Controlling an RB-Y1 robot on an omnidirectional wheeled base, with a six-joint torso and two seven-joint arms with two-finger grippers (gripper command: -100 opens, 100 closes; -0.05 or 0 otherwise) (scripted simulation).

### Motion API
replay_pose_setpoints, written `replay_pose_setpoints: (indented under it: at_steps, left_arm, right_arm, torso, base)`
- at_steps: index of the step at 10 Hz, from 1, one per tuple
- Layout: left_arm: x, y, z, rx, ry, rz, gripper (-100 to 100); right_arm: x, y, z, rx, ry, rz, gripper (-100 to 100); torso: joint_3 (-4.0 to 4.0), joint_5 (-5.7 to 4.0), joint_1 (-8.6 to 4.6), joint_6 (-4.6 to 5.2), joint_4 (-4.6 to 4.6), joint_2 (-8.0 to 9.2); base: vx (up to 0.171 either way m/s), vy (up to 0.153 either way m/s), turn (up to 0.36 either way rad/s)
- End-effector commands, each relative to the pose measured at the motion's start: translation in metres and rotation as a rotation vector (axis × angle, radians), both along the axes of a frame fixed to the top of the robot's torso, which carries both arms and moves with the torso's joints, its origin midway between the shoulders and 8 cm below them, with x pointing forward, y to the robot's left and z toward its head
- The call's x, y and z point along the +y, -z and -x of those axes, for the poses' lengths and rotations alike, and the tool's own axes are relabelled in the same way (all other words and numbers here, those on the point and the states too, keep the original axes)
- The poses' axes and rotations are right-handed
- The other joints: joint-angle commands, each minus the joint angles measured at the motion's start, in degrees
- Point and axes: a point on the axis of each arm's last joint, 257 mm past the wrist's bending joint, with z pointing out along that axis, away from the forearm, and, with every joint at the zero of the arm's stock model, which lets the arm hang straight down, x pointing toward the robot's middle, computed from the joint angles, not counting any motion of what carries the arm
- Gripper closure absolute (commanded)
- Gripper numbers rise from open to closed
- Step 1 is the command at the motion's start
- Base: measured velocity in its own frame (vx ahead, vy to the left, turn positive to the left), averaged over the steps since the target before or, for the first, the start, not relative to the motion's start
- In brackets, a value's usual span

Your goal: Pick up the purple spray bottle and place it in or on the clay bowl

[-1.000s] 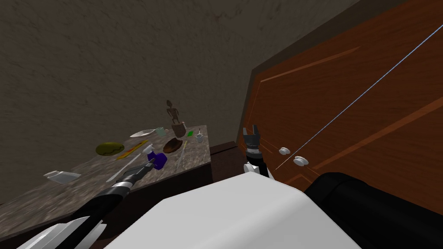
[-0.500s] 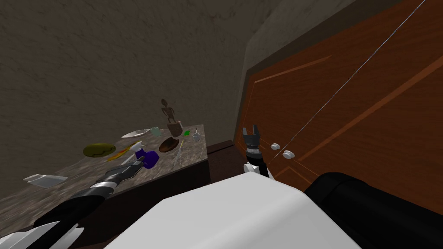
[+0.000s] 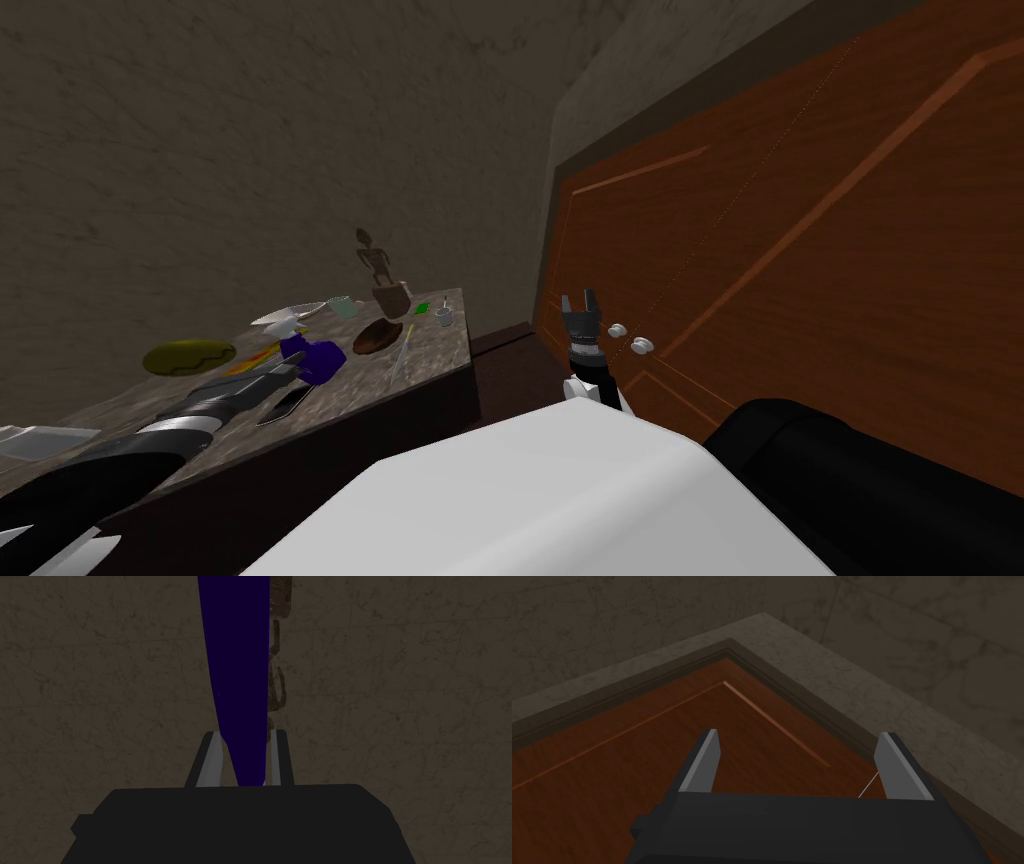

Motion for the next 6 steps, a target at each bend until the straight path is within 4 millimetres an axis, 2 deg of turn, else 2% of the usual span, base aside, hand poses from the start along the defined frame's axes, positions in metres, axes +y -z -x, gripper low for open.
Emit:
replay_pose_setpoints:
  at_steps: [1, 3, 4, 6]
  left_arm:
    - [0.009, -0.022, -0.001, -0.018, -0.002, -0.018, 100]
    - [0.016, -0.045, -0.004, -0.038, -0.001, -0.037, 100]
    - [0.022, -0.065, -0.006, -0.054, 0.001, -0.051, 100]
    - [0.029, -0.085, -0.01, -0.065, -0.003, -0.058, 100]
  right_arm:
    - [0.0, 0.0, 0.0, 0.0, 0.0, 0.0, 0]
    - [0.0, 0.0, 0.0, 0.0, 0.0, 0.0, 0]
    - [0.0, 0.0, 0.0, 0.0, 0.0, 0.0, 0]
    - [0.0, 0.0, 0.0, 0.0, 0.0, 0.0, 0]
  torso:
    - [0.0, 0.0, 0.0, 0.0, 0.0, 0.0]
    - [-0.01, -0.03, 0.0, -0.01, 0.01, -0.04]
    - [-0.06, -0.01, -0.06, 0.01, -0.02, -0.11]
    - [-0.13, -0.04, -0.12, 0.04, -0.05, -0.24]
  base:
    - [-0.063, -0.047, -0.112]
    - [-0.033, -0.052, -0.096]
    - [-0.01, -0.069, -0.169]
    - [0.013, -0.055, -0.12]
